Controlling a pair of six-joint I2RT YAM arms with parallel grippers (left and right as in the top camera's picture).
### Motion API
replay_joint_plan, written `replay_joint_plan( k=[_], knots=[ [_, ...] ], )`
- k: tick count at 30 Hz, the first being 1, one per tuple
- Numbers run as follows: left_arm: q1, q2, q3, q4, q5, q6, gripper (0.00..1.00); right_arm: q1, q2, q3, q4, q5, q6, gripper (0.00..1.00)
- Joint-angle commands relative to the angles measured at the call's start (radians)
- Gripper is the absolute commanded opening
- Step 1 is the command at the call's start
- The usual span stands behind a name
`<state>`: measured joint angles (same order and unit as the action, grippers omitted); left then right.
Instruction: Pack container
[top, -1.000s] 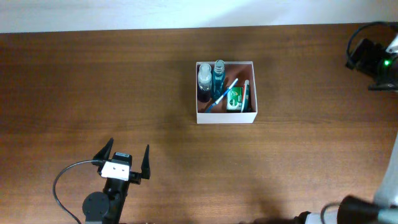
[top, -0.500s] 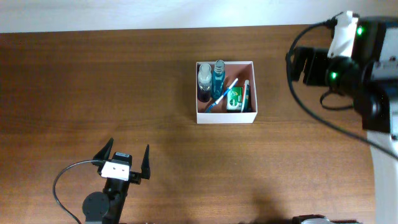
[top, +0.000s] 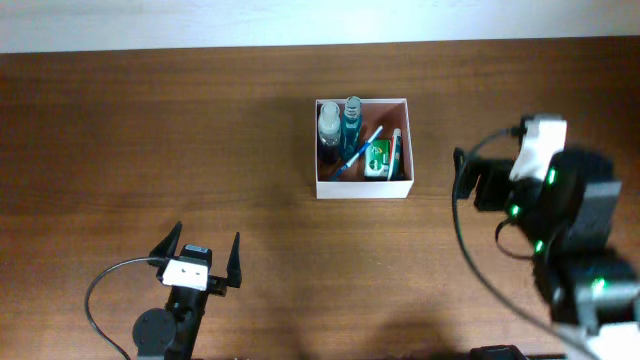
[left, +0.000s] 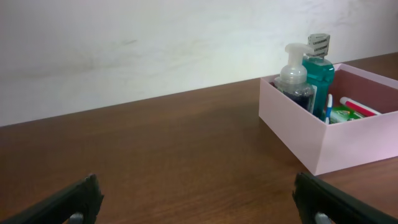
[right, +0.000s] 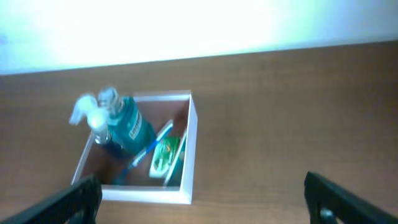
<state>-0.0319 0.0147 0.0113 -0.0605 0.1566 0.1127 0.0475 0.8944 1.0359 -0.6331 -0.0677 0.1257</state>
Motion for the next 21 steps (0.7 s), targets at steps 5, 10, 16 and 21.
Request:
replay_joint_plan(
  k=[5,10,16,21],
  knots=[
    [0.004,-0.01,-0.003,-0.007,-0.007,0.01,1.0,0.006,-0.304,-0.484,0.333,0.02,-0.02,0.99],
    [0.004,-0.01,-0.003,-0.007,-0.007,0.01,1.0,0.006,-0.502,-0.717,0.461,0.021,-0.021,0.99],
    [0.004,-0.01,-0.003,-0.007,-0.007,0.01,1.0,0.005,-0.689,-0.889,0.537,0.027,-0.021,0.99],
    [0.004,-0.01,-0.003,-0.007,-0.007,0.01,1.0,0.005,-0.806,-0.975,0.548,0.027,-0.021,0.99]
  ],
)
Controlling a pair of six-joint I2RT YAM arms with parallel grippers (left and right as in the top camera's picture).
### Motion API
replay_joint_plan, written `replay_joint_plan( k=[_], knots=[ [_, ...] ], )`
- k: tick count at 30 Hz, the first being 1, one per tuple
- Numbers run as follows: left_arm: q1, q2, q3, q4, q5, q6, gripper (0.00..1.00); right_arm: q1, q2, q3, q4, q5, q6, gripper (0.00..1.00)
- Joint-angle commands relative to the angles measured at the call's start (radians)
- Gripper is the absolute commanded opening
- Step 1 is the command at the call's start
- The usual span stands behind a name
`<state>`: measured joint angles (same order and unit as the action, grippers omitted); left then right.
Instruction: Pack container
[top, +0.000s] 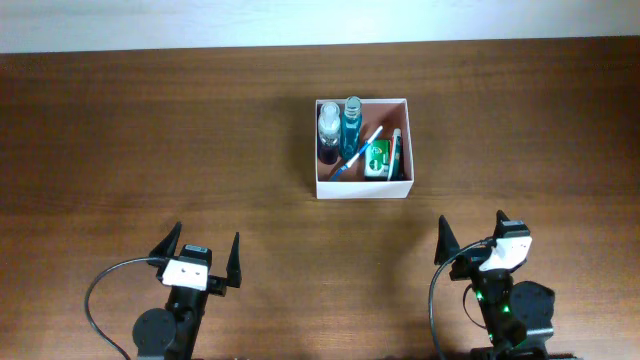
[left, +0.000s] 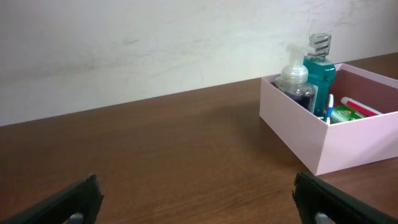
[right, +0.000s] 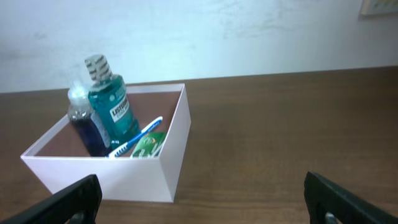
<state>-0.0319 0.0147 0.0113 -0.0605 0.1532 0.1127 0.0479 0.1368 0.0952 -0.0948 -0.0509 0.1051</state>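
A white open box sits at the table's middle back. Inside stand a clear pump bottle and a teal mouthwash bottle, with a blue toothbrush and a green tube lying beside them. The same box fills the left of the right wrist view, and the box shows at the right of the left wrist view. My left gripper stands open near the front left. My right gripper stands open near the front right, below the box. Both are empty.
Brown wooden table all round the box. A pale wall runs behind the far edge. Black cables loop from both arm bases at the front edge.
My right arm has moved from the right of the box, raised, down to the front right of the table. Its gripper is still open and empty. The left arm and the box contents are unchanged.
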Motion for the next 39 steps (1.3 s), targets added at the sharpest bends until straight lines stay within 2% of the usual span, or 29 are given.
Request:
replay_joint_plan(
  k=[1,5,13,19,39],
  knots=[
    [0.004,-0.01,-0.003,-0.007,-0.003,0.01,1.0,0.005,-0.066,-0.045,0.009,0.01,0.0,0.99],
    [0.004,-0.01,-0.003,-0.007,-0.003,0.01,1.0,0.005,-0.135,-0.087,0.01,0.01,-0.001,0.99],
    [0.004,-0.01,-0.003,-0.007,-0.003,0.01,1.0,0.005,-0.134,-0.09,0.025,-0.008,-0.029,0.99],
    [0.004,-0.01,-0.003,-0.007,-0.003,0.01,1.0,0.005,-0.134,-0.09,0.025,-0.026,-0.155,0.99],
    [0.004,-0.01,-0.003,-0.007,-0.003,0.01,1.0,0.005,-0.133,-0.09,0.025,-0.03,-0.15,0.99]
  ],
)
